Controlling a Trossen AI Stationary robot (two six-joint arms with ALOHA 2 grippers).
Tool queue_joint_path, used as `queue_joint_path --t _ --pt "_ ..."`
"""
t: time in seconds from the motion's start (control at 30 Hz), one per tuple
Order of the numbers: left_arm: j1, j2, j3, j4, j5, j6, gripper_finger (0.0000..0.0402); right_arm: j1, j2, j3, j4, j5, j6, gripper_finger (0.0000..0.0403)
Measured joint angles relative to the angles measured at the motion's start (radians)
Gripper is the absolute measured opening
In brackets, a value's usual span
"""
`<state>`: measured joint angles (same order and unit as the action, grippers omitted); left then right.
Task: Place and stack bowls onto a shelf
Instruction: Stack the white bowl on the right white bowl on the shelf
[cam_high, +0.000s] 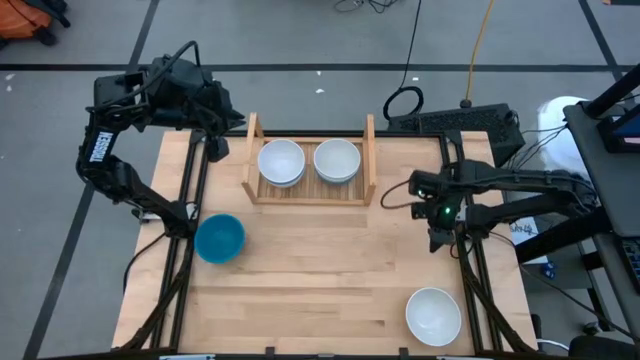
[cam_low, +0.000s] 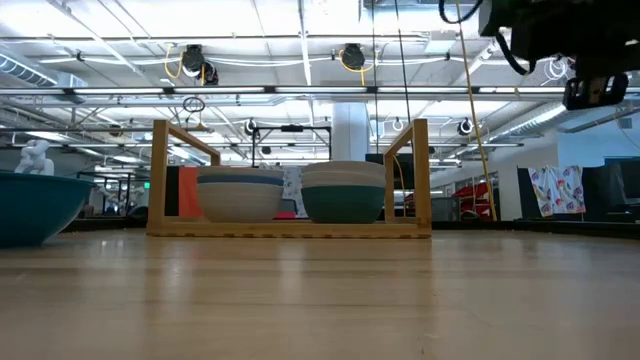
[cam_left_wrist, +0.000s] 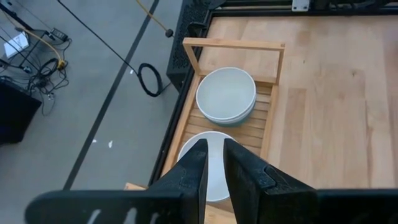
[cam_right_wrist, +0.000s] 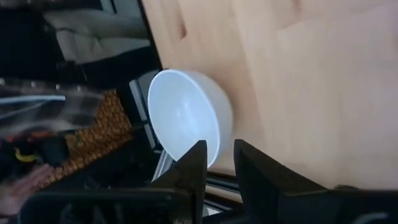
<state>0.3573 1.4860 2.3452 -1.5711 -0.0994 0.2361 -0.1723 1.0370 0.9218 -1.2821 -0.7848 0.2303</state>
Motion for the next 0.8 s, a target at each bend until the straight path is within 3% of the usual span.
queue_joint_path --t 0.33,0.47,0.63,0.8 --pt "0.000 0.000 0.000 0.000 0.002 -0.032 0.0058 0.312 0.000 0.001 0.297 0.006 0.322 0.0059" --pt "0.000 0.000 0.000 0.000 0.002 -0.033 0.0058 0.398 0.000 0.001 0.455 0.094 0.437 0.0059" --pt "0.000 0.000 0.000 0.000 0.003 -0.033 0.0058 0.491 0.000 0.001 0.658 0.214 0.470 0.0059" --pt "0.000 0.000 0.000 0.000 0.004 -0.033 0.0058 0.579 0.006 0.001 0.694 0.362 0.506 0.0059"
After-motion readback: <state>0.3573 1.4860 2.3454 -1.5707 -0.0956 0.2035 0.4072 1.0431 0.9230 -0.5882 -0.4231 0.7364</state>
